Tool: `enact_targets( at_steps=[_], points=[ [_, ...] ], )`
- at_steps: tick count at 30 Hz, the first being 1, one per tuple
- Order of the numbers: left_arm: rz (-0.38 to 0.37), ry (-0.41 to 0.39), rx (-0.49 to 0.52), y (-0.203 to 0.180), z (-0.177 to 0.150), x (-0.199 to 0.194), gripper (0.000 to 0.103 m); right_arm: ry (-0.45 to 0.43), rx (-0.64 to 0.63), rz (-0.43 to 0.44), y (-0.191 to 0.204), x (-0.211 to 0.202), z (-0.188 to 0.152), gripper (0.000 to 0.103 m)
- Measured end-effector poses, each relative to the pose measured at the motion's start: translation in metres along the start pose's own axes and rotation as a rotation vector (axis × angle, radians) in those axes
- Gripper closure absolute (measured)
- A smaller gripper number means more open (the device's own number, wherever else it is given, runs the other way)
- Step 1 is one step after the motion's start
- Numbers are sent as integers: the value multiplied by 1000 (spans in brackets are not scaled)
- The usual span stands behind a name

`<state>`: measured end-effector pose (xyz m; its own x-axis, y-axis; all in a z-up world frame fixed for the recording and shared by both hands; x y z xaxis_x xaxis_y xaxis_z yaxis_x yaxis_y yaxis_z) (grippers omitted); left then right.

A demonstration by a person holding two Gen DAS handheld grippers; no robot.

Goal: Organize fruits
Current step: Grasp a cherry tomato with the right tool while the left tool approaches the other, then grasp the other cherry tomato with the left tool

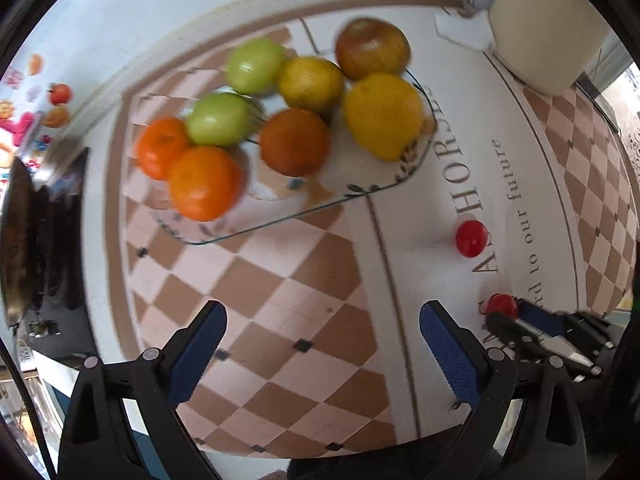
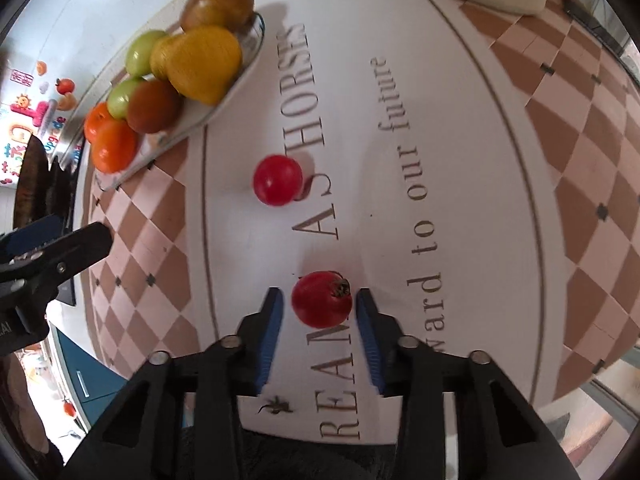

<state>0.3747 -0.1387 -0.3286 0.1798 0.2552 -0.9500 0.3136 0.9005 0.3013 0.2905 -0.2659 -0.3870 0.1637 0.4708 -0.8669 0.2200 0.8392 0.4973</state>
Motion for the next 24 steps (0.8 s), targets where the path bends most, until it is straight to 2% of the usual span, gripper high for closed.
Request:
enact_targets(
  at_steps=[4, 12, 14, 17, 18, 19, 24],
  points=[
    [-51, 13, 34, -21, 11, 3, 4, -41, -13, -6, -4, -7, 0, 69],
    [-143, 39, 111, -77, 31, 10, 4, -99, 93, -32, -43, -38, 0, 69],
    [-154, 39, 138, -91, 35, 13, 7, -111, 120, -40, -51, -43, -1, 69],
    [-146, 27, 179, -106, 36, 16, 34, -123, 137, -45, -58, -49, 3, 69],
    [-134, 20, 192, -108, 36, 17, 48, -127, 142, -46, -58, -51, 3, 69],
    [-130, 17, 206, -111, 35, 17, 56, -130, 144, -47, -60, -54, 6, 69],
    [-162, -1, 232, -125, 30, 12, 76, -148, 136, -35, -60, -65, 12, 69]
  ],
)
Point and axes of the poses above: each gripper's, at about its wrist camera, not at the fingertips, and x roughly the way its jaws point, y to its left, z to its top, the point moved 6 cm from there along x, roughly the way its jaws point, and after that the axes turned 13 degrees about z, right-handed, at the moved point
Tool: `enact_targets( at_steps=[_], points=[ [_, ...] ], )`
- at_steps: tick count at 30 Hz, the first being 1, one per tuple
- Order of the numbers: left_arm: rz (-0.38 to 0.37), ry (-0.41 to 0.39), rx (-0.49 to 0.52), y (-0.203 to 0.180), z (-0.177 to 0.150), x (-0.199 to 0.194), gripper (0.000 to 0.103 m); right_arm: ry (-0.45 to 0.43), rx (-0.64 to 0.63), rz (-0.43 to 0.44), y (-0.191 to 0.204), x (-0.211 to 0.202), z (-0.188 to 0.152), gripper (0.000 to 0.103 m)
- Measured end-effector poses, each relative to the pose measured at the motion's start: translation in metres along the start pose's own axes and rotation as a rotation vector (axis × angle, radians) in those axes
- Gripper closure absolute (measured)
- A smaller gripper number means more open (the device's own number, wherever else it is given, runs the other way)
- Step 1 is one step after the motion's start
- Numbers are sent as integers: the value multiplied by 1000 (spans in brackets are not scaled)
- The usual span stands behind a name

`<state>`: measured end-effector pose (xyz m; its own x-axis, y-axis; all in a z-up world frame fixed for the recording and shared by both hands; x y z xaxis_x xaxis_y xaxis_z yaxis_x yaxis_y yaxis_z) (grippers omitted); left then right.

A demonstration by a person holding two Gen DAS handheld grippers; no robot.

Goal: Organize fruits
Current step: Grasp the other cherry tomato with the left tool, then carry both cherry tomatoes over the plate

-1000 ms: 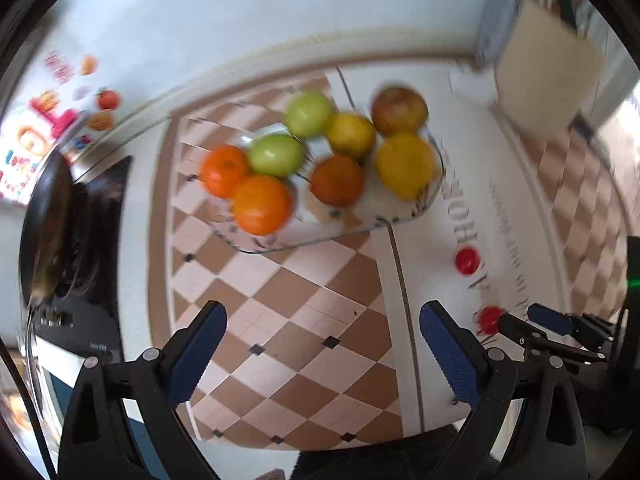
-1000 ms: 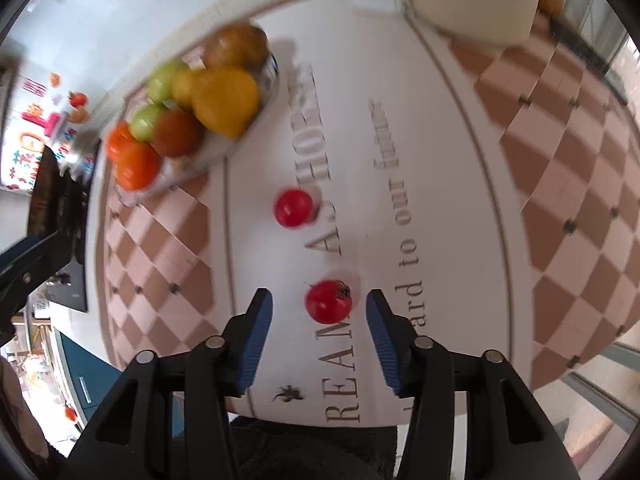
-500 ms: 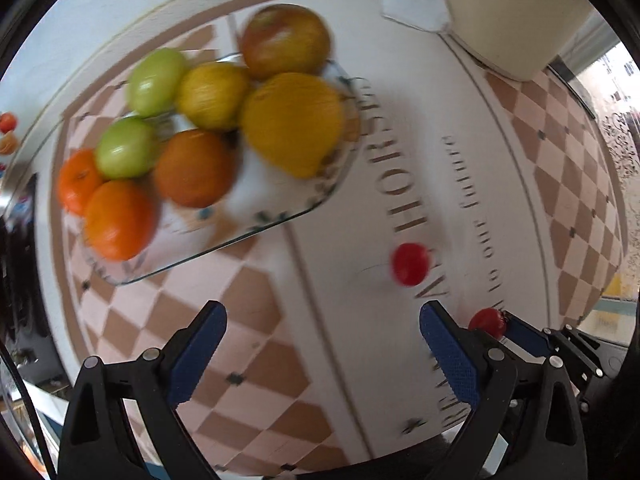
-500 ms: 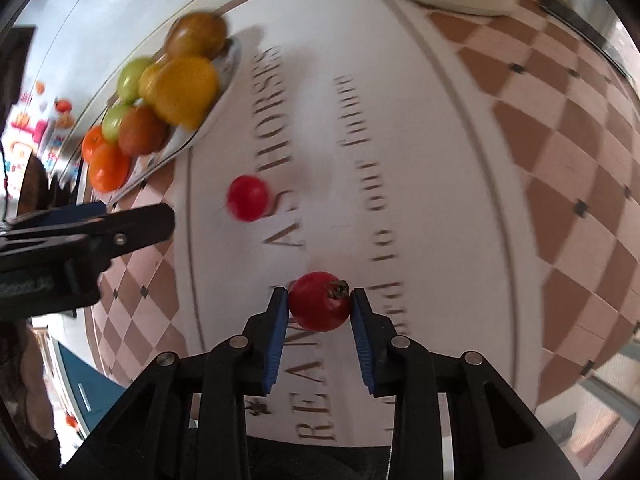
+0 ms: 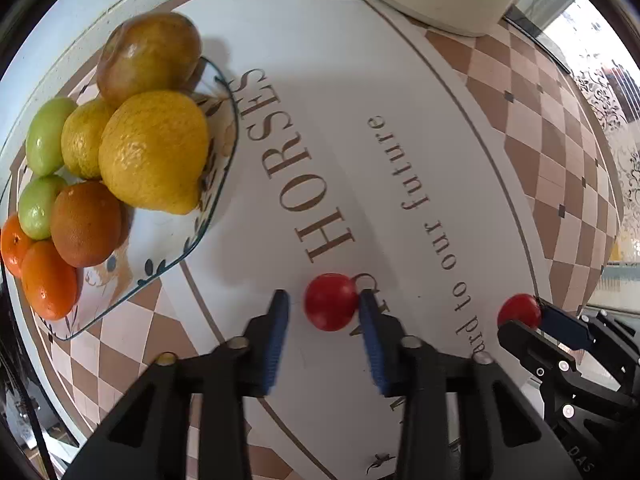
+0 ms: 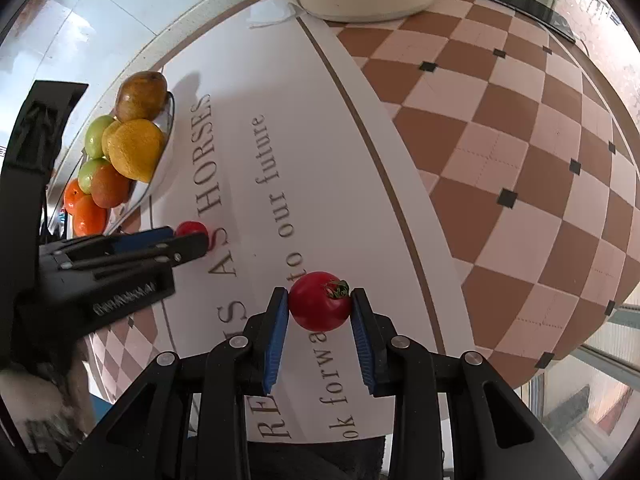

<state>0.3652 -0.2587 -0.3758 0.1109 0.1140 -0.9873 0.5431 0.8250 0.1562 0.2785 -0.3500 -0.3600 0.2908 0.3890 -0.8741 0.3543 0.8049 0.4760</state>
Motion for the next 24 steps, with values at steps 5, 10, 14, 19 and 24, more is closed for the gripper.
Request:
enact_targets(
  at_steps=[5, 10, 14, 19, 24],
  points=[
    [-36, -13, -56, 10, -2, -7, 78, -17, -39, 25, 23, -5, 13, 69],
    [-143, -9, -230, 56, -11, -31, 78, -30, -89, 75, 55, -8, 25, 69],
    [-179, -22, -371, 114, -29, -45, 78, -22, -153, 136, 91, -2, 33, 69],
    [-170, -6, -516, 181, -33, -40, 78, 22, -261, 195, 145, 27, 43, 69],
    [-217, 42, -624, 204, -32, -21, 78, 57, -329, 214, 183, 61, 52, 69]
  ],
)
Point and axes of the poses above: each gripper's, at about its wrist camera, not at the fingertips, and x roughly the way its jaws point, y to its left, z to its top, the point moved 6 cm from there along x, roughly the way its jaws point, and after that the axes turned 13 degrees about z, right-handed, at the moved point
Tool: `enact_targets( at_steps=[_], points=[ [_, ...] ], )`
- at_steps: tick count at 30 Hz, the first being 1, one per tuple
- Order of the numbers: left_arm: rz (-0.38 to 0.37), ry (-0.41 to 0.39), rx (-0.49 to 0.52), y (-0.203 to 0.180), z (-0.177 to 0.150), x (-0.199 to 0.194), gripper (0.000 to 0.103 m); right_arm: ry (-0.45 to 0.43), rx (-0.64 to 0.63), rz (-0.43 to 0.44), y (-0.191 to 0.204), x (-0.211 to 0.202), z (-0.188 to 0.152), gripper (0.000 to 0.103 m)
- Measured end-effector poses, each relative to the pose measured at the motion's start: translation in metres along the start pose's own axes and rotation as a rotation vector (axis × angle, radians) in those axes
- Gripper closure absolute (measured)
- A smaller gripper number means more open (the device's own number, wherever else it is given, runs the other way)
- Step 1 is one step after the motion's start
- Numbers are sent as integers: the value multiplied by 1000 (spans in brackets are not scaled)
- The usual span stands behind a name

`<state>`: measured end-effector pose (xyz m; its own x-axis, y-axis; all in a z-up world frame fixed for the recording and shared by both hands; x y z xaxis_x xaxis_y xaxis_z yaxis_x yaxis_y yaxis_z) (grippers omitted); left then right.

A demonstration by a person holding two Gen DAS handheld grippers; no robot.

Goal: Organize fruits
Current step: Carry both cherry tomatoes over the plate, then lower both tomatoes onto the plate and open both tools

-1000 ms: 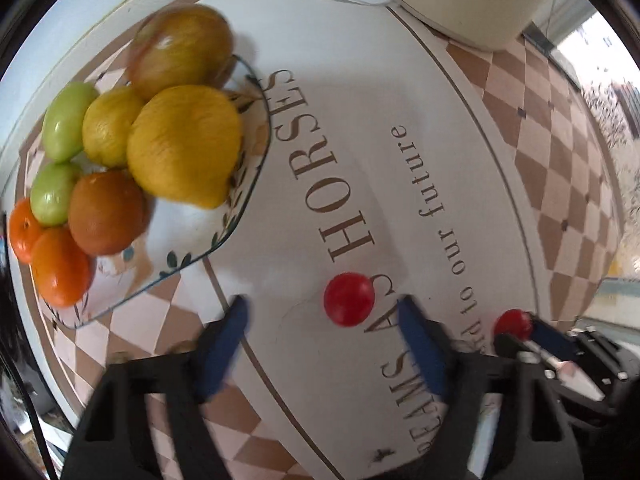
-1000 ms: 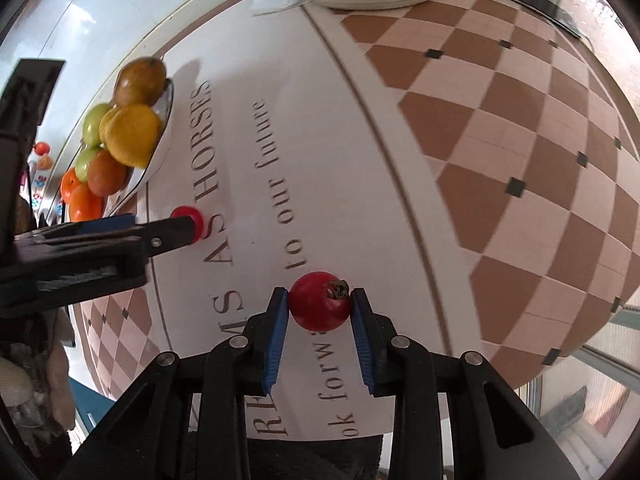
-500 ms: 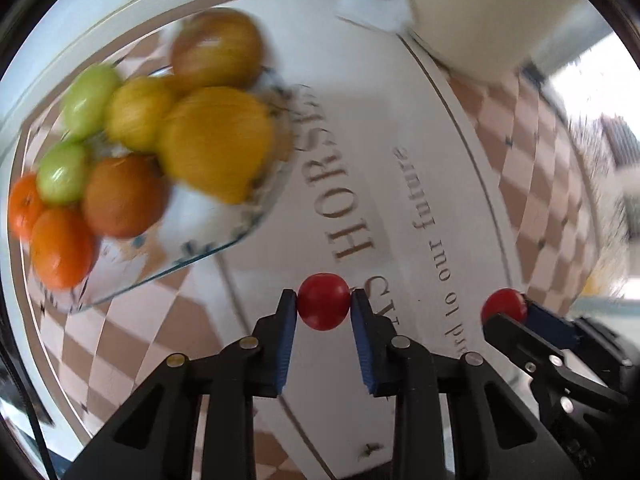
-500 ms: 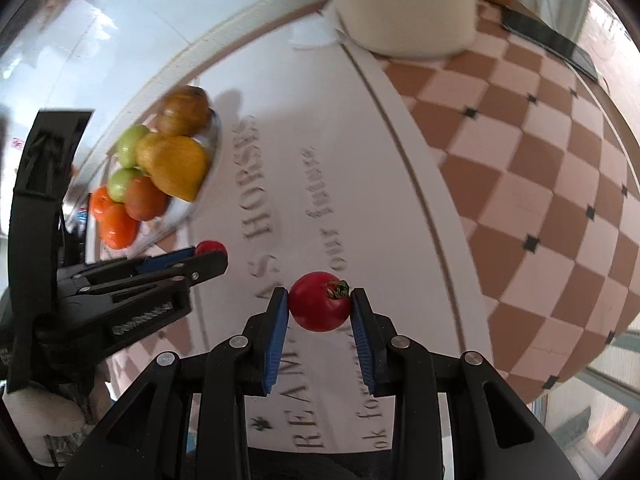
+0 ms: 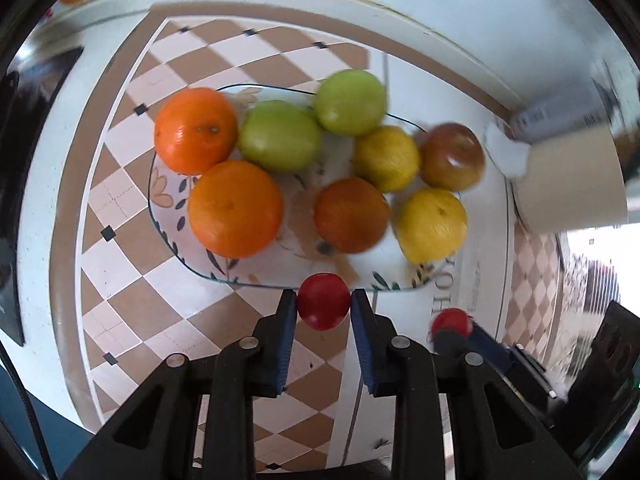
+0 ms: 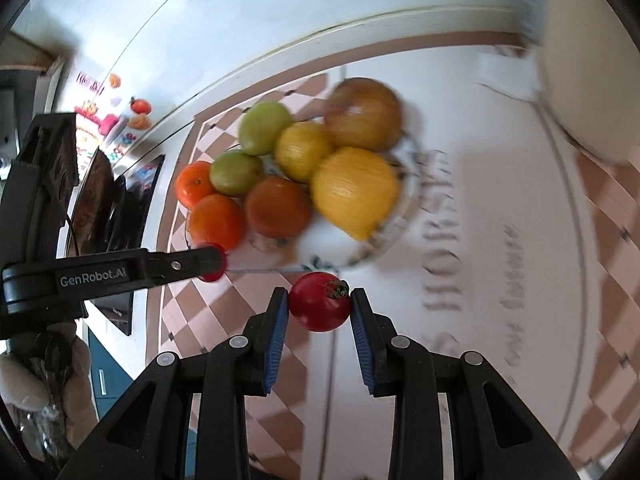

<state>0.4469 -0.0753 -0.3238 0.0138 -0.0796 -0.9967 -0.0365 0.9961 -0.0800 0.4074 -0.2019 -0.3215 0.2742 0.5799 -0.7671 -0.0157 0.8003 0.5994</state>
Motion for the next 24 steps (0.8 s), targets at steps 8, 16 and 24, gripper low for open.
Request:
enact_targets(
  at_steps=[8, 16, 24],
  points=[
    [-6, 60, -45, 1, 14, 22, 78, 58, 24, 37, -2, 44, 17, 69],
    [37, 86, -55, 1, 20, 35, 77, 106, 39, 55, -6, 58, 17, 66],
    [72, 60, -42, 5, 19, 23, 75, 126, 48, 34, -11, 30, 13, 38]
  ],
)
Point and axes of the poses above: each gripper's, at about its wrist camera, not at the fingertips, and x roughly the way its jaws point, y to its left, z to its top, the point moved 6 cm from there along x, roughly the way its jaws point, and after that the axes turned 13 degrees about z, right-handed, at the moved point
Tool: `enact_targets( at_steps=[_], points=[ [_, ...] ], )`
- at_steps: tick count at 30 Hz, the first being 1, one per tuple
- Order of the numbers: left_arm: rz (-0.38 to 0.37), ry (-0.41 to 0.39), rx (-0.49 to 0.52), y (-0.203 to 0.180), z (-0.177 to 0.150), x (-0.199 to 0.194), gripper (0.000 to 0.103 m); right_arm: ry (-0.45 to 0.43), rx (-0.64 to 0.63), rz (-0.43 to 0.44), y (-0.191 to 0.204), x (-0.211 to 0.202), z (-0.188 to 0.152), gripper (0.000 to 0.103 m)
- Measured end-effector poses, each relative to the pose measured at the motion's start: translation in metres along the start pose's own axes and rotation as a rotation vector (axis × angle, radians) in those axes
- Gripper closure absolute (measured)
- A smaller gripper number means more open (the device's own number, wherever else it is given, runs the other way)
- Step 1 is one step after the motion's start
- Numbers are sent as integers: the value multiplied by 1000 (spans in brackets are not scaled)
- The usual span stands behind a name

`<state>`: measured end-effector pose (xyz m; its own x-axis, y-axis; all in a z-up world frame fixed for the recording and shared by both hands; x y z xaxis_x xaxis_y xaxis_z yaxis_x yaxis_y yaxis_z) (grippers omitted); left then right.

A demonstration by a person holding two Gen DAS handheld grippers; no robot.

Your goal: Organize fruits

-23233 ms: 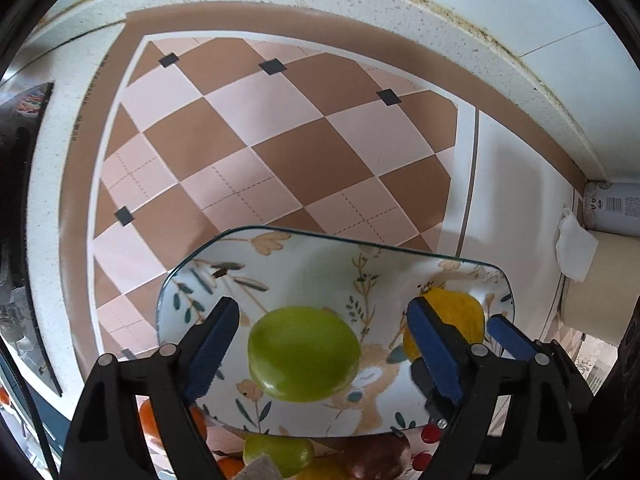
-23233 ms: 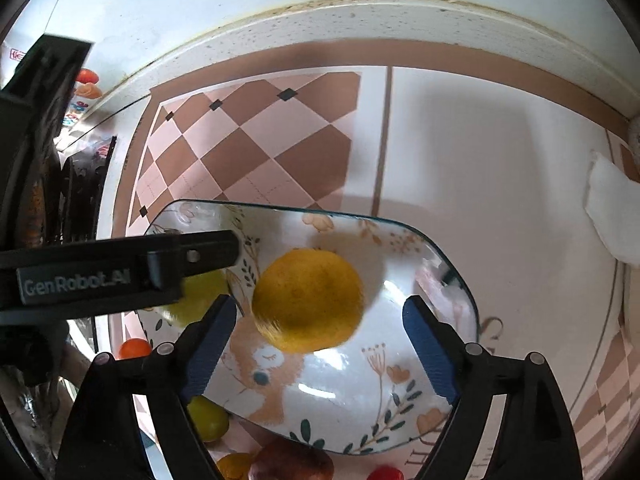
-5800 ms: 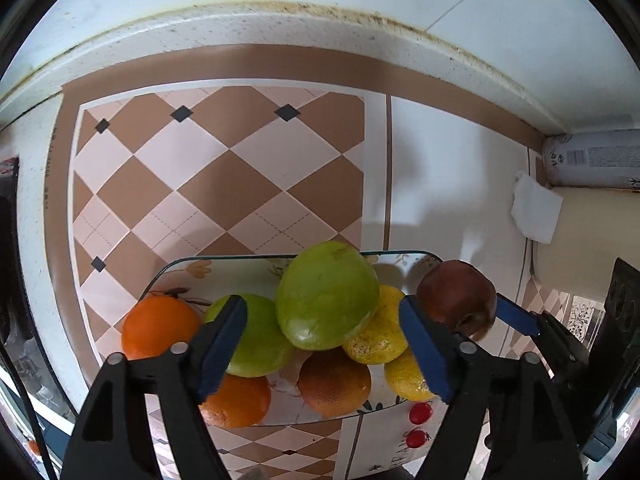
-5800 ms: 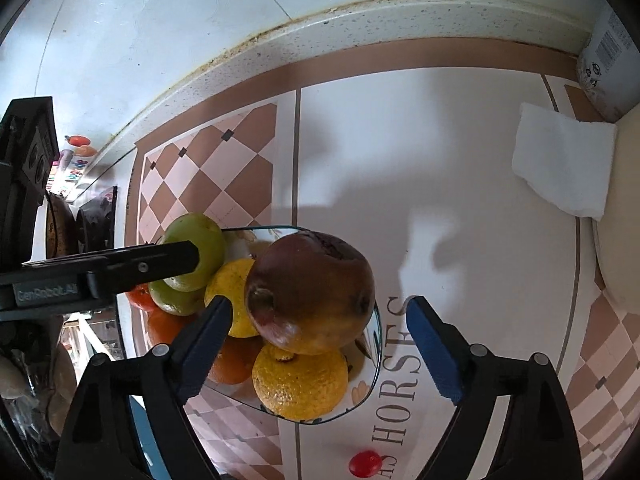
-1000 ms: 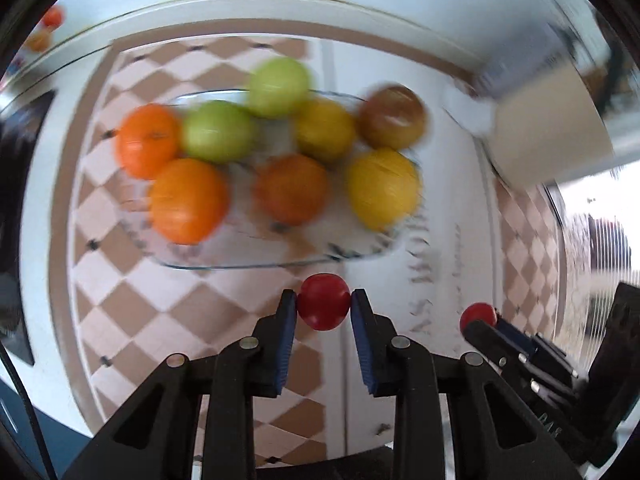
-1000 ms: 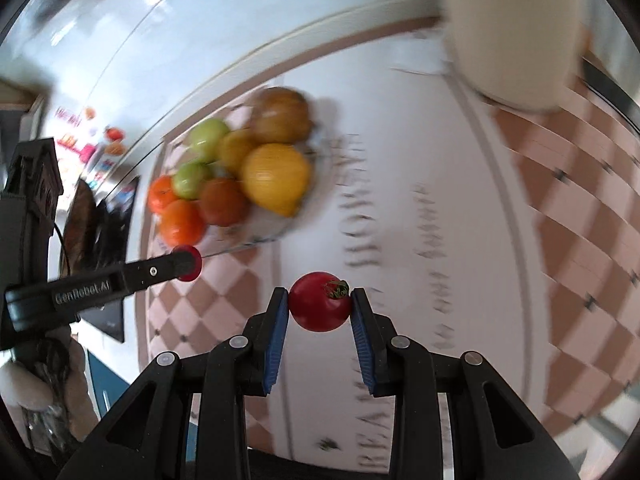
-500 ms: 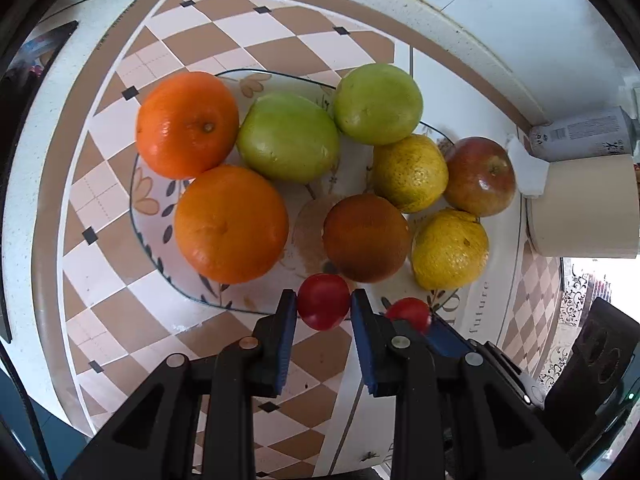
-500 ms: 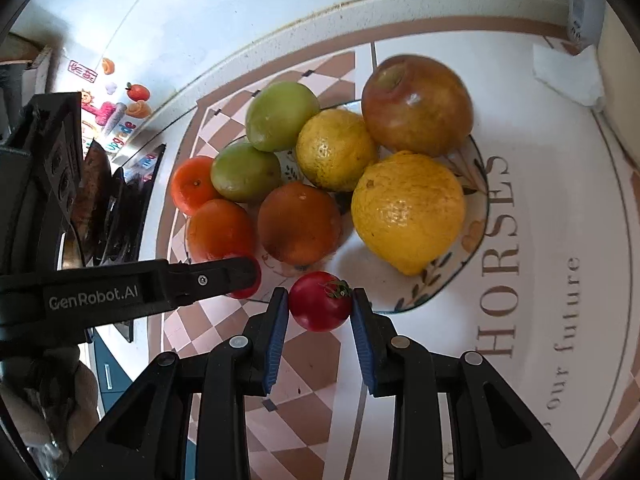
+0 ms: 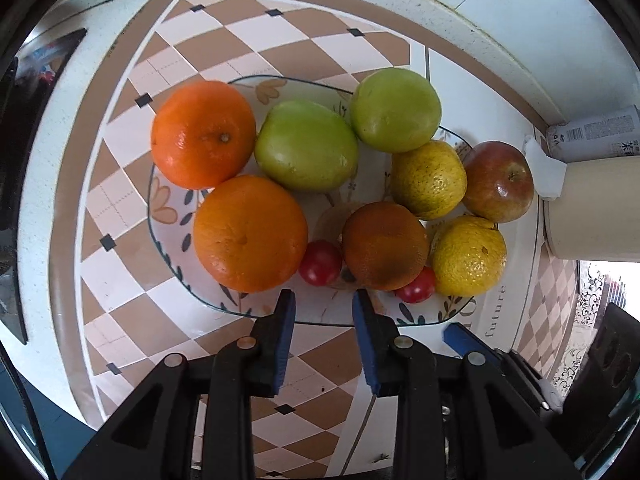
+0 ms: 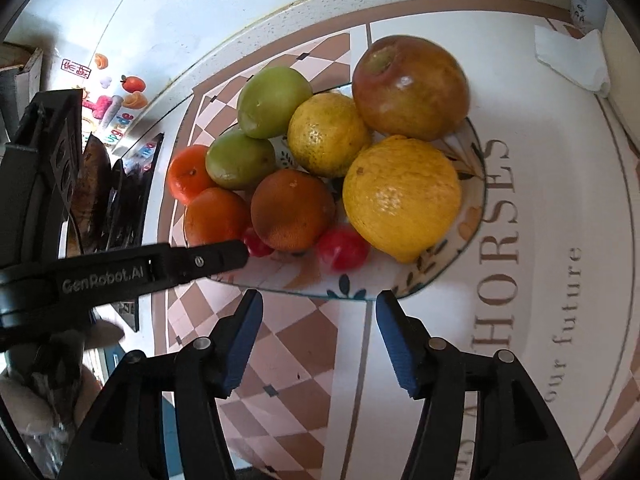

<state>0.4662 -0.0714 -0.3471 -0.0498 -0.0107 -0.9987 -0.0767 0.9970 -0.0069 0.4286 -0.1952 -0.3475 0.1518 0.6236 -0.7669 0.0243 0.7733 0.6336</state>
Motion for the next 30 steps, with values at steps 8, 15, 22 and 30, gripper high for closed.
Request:
enact_targets(
  at_steps=[8, 15, 22, 30],
  points=[
    [110, -118, 32, 20, -9, -31, 15, -79, -60, -193, 3, -55, -2, 7],
    [234, -246, 25, 47, -30, -58, 8, -128, -95, -283, 12, -79, -10, 6],
    [235, -345, 34, 57, -60, -91, 8, -214, -101, -305, 44, -101, -36, 6],
    [228, -507, 66, 73, -114, -150, 8, -350, -126, -333, 101, -150, -95, 6]
  ],
)
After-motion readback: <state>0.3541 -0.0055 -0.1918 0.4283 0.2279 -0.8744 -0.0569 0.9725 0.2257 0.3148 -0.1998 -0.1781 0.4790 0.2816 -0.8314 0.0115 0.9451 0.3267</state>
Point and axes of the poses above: each gripper's, at about its wrist camera, not at the fingertips, and x roughly the way its jaws point, y to its left, z to its top, the point moved 6 cm from there along x, roughly the way its jaws point, and after that the axes turned 13 degrees about z, right-handed, at the moved point
